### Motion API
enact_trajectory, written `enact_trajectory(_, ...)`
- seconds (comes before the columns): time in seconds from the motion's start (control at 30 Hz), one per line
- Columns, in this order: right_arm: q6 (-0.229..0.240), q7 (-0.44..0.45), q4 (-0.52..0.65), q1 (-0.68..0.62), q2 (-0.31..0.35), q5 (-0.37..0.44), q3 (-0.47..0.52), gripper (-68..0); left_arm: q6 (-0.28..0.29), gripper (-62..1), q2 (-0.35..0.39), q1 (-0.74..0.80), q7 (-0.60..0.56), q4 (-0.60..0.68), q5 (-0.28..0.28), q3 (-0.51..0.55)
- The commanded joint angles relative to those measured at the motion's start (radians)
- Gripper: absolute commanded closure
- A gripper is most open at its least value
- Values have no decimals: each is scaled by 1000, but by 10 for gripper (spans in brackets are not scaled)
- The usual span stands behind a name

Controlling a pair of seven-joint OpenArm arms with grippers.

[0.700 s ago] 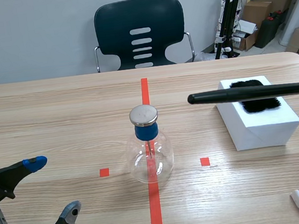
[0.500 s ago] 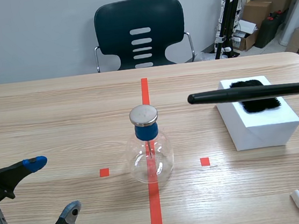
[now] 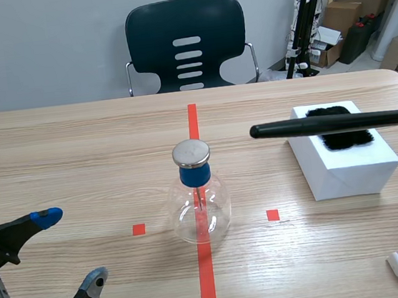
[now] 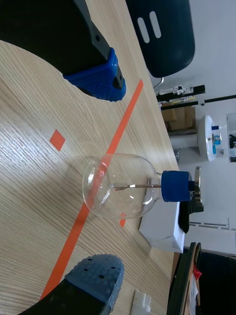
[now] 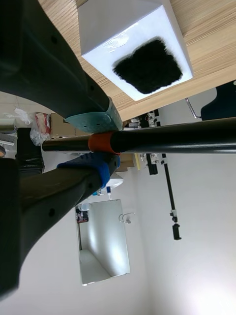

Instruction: Do the electroscope experiment. put the rod down on the box

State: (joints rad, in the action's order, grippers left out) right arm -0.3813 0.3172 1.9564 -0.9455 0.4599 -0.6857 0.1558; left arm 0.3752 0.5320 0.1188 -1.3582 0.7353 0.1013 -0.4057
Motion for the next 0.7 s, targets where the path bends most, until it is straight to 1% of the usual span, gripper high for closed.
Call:
enact_trajectory(0.0,-15,3,23,6,8,4,11,-6,3,-623,0,-6,-11,12,-7,-1)
enact_trajectory(0.43,-15,11,23,6,8,5,11,-6,3,-623,0,-6,-11,12,-7,-1)
enact_trajectory(0.67,-15,3,23,6,8,28,11,-6,3,-623,0,-6,-11,12,-7,-1)
